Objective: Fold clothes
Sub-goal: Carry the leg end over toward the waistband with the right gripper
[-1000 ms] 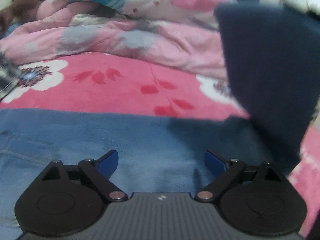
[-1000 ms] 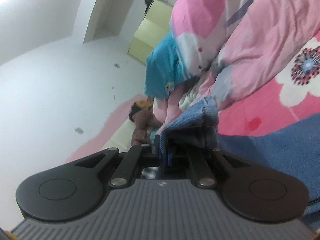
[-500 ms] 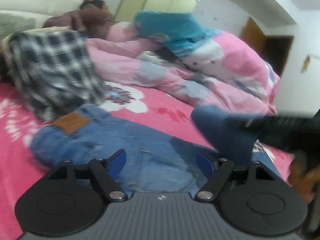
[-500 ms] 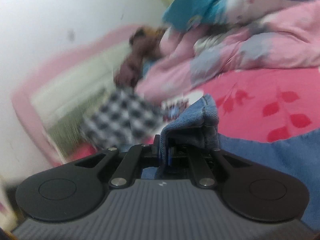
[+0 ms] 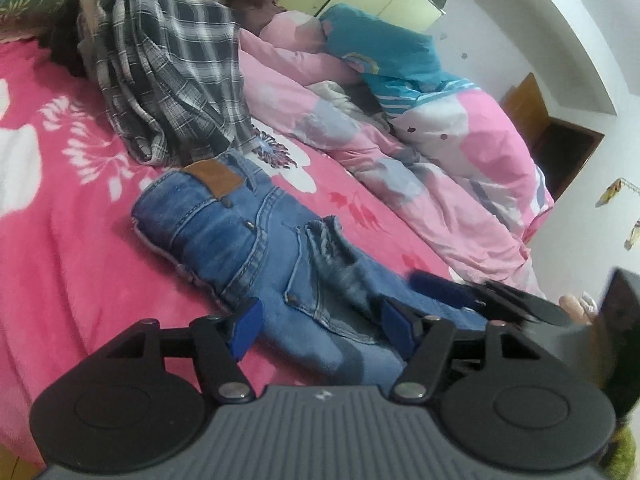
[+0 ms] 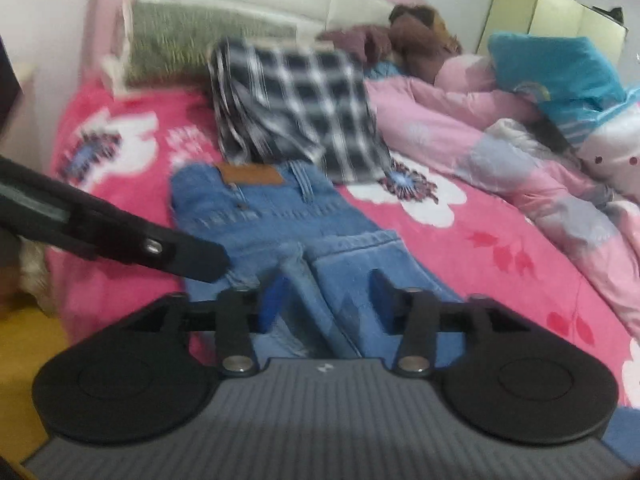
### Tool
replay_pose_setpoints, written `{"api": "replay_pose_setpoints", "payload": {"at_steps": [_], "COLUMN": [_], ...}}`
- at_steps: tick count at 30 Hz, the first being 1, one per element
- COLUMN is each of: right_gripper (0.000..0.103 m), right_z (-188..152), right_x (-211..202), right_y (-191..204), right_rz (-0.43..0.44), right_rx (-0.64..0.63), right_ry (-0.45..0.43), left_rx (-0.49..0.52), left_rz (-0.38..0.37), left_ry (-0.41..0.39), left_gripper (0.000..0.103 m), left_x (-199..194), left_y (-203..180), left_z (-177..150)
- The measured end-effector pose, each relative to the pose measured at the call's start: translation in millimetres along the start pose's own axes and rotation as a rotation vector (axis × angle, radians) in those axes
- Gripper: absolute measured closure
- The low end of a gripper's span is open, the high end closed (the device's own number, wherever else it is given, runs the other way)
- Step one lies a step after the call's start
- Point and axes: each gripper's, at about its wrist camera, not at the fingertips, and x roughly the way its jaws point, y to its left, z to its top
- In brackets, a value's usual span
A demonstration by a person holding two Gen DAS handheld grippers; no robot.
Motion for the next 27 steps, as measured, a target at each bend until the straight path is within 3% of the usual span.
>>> {"api": "replay_pose_setpoints", "payload": {"at_steps": [3, 6, 11, 14, 17, 19, 22, 23, 24, 27], "right_gripper": [0.047, 0.042, 0.042, 0.042, 0.046, 0.056, 0.075, 0.085, 0.088, 0.092], "right_z": [-11.8, -43.1, -131.2, -185.0, -208.9, -216.0, -209.7, -208.0, -208.5, -210.6], "right_x": [-42.1, -90.4, -158.6, -159.3, -128.9, -104.3, -73.6, -69.7, -68.4, -77.8], "right_y": [-40.9, -112.0, -240.3, -288.0, -303.4, -303.7, -292.0, -291.4, -291.4, -291.4], "right_rz": [0.046, 0.014, -0.192, -0.155, -0.009, 0.09, 0.159, 0.174, 0.193, 0.217], "right_rx": [0.22, 0.496, 0.93, 1.178, 1.257, 1.27, 1.214, 1.212, 1.227, 1.241], "right_ry": [-0.024, -0.052, -0.017, 0.006, 0.057, 0.091, 0.09, 0.08, 0.066, 0.003], "left_rx": [-0.037, -0.088, -0.195, -0.212, -0.2, -0.197, -0.19, -0.187, -0.18, -0.174], "left_rz": [-0.026, -0.064, -0.064, -0.052, -0.029, -0.015, 0.01, 0.022, 0.037, 0.021], "left_ry": [0.019, 0.067, 0.091, 0.062, 0.055, 0.052, 0.037, 0.033, 0.031, 0.016], "left_gripper": [0.036, 0.034, 0.032, 0.032, 0.032, 0.032, 0.036, 0.043, 0.056, 0.069], "left_x": [-1.9, 5.6, 31.3, 42.3, 52.2, 58.7, 68.0, 69.5, 71.3, 71.5], "left_y": [5.1, 12.6, 24.4, 22.9, 18.3, 15.6, 10.8, 8.7, 6.0, -1.9], "left_z": [-1.2, -2.5, -7.9, -6.9, -5.3, -3.6, -2.1, -1.9, -2.0, -1.6]}}
